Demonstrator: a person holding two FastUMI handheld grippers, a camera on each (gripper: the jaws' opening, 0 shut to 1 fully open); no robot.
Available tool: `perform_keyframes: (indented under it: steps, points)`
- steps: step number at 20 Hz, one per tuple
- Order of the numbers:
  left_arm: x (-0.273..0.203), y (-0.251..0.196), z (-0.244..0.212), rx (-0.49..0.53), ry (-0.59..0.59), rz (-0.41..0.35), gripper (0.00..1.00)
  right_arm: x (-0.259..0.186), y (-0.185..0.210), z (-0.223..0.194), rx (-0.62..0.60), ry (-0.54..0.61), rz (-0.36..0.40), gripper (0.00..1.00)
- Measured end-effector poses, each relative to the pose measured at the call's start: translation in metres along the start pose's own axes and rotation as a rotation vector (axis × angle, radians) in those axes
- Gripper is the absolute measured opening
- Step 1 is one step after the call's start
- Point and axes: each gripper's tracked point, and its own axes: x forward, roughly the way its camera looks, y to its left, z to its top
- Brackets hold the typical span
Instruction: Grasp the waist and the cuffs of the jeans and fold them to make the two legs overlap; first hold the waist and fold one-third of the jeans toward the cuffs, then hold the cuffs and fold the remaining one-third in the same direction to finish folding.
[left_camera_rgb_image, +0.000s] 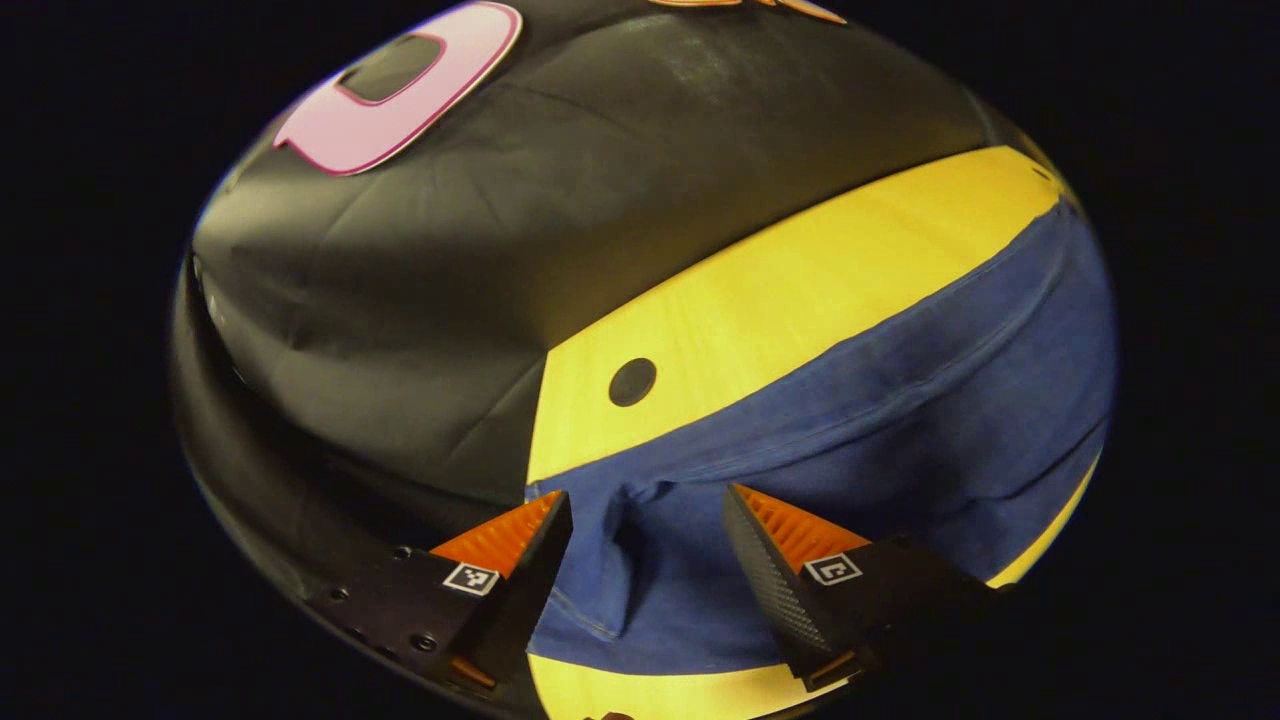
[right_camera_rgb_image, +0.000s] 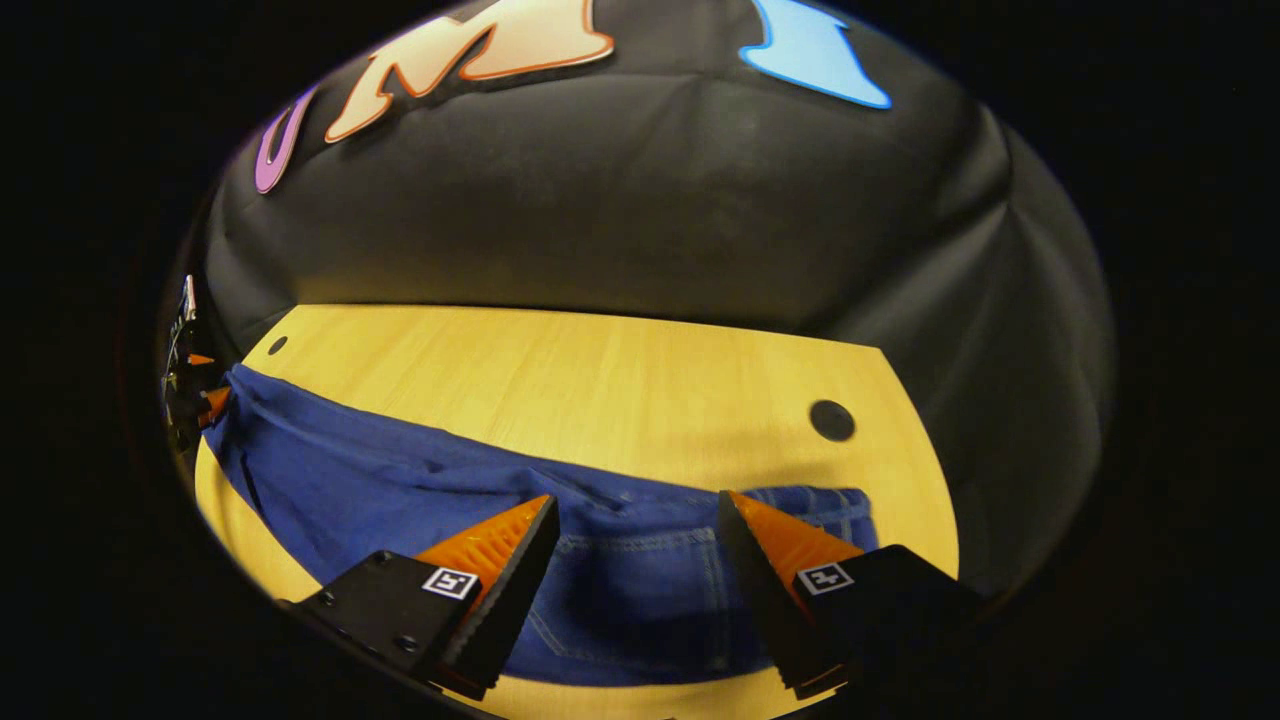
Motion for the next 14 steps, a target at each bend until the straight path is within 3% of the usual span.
perform_keyframes:
  steps: [4,6,11,14]
  points:
    - [-0.010,-0.012,0.024,-0.090,-0.114,-0.117,0.95,-0.037,-0.075,-0.042,0.029,0.051,-0.115,1.00]
    - [-0.025,-0.016,0.041,-0.134,-0.180,-0.155,0.95,-0.047,-0.099,-0.056,0.100,0.068,-0.137,1.00]
    - [-0.059,-0.008,0.079,-0.302,-0.280,-0.205,0.94,-0.031,-0.126,-0.084,0.219,0.099,-0.110,1.00]
    - [-0.073,-0.005,0.093,-0.400,-0.307,-0.224,0.95,-0.028,-0.122,-0.090,0.260,0.116,-0.076,1.00]
